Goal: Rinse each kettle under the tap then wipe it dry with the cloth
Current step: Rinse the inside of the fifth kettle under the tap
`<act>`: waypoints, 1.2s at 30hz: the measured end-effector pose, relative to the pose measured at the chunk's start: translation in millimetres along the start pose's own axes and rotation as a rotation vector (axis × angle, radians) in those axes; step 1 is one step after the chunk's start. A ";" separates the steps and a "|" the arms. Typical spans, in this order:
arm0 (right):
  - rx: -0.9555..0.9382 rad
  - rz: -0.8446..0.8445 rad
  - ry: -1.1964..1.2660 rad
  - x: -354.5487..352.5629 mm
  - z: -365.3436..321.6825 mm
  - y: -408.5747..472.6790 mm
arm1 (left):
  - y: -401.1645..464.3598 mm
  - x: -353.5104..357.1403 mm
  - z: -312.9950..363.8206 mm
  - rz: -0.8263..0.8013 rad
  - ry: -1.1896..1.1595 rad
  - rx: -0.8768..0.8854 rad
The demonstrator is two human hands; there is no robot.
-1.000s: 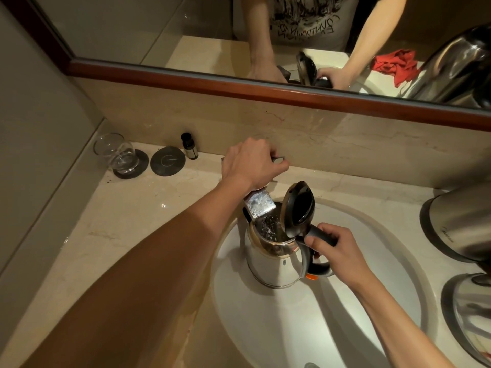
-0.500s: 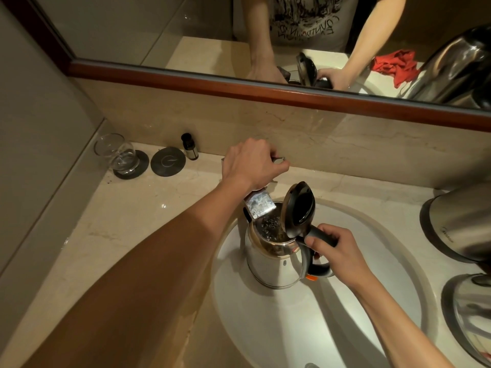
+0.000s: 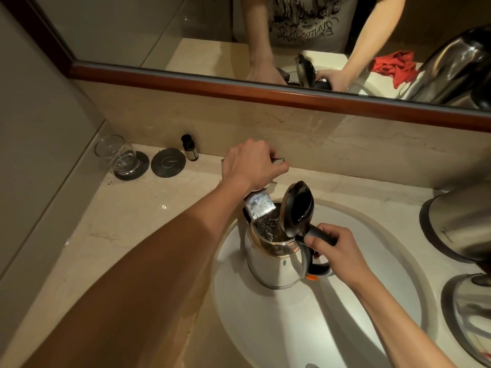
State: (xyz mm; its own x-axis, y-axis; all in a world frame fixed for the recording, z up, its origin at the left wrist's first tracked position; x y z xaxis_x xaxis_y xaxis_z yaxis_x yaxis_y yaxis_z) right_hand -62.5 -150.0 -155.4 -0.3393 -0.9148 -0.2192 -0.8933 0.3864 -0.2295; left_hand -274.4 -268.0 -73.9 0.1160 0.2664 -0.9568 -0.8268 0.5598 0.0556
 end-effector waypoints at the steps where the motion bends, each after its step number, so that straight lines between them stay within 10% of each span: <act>1: -0.002 -0.001 -0.001 -0.3 -0.4 0.0 | 0.0 -0.3 0.3 -0.003 -0.004 0.000; 36: 0.018 0.009 0.019 -4.1 3.7 1.3 | -6.5 -6.5 -6.8 -0.168 -0.058 0.165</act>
State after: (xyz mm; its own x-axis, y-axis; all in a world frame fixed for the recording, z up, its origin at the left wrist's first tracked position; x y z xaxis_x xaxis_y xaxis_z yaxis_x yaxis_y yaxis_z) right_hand -61.3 -145.3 -158.3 -0.3527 -0.9133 -0.2037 -0.8848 0.3964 -0.2449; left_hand -273.5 -278.7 -70.0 0.2795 0.2011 -0.9388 -0.6927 0.7194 -0.0521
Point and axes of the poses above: each hand's wrist, its own y-axis towards the middle knuckle, its own x-axis out of the palm, z = x × y, the point moved 3 cm from there along y, towards the middle knuckle, and after that the axes turned 5 degrees about y, right-handed, at the moved point
